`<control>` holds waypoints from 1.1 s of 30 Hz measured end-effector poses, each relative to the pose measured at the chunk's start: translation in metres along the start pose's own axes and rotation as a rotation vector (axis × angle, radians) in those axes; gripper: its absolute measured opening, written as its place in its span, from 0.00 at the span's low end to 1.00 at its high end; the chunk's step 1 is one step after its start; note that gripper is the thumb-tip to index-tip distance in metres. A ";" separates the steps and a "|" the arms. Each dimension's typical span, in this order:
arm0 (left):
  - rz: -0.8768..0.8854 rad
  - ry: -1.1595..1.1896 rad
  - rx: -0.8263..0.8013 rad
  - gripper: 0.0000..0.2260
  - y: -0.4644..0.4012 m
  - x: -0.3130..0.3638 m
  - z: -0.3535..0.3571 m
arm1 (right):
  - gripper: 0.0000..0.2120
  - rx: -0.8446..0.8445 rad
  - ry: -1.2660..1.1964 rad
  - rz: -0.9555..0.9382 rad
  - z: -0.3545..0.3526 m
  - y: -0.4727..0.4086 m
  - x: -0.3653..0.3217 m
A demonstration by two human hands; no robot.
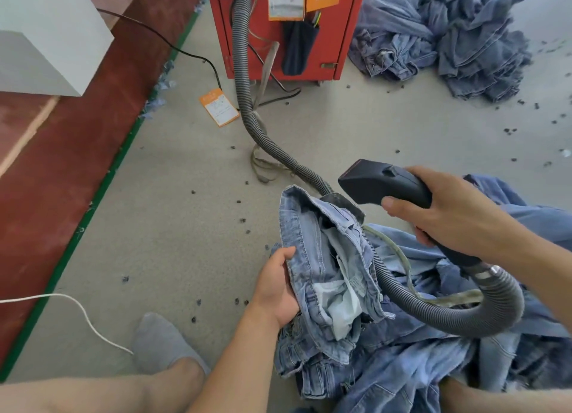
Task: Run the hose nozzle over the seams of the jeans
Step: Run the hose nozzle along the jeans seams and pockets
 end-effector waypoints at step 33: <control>0.630 -0.716 0.253 0.29 0.003 0.018 0.023 | 0.09 -0.095 0.126 0.085 0.026 -0.006 0.019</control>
Point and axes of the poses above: each hand's wrist, its own y-axis away from the middle knuckle, its own z-axis out of the palm, x = y × z, the point moved 1 cm from there along -y, towards the middle knuckle, and after that the axes turned 15 degrees about x, right-handed, at the moved point
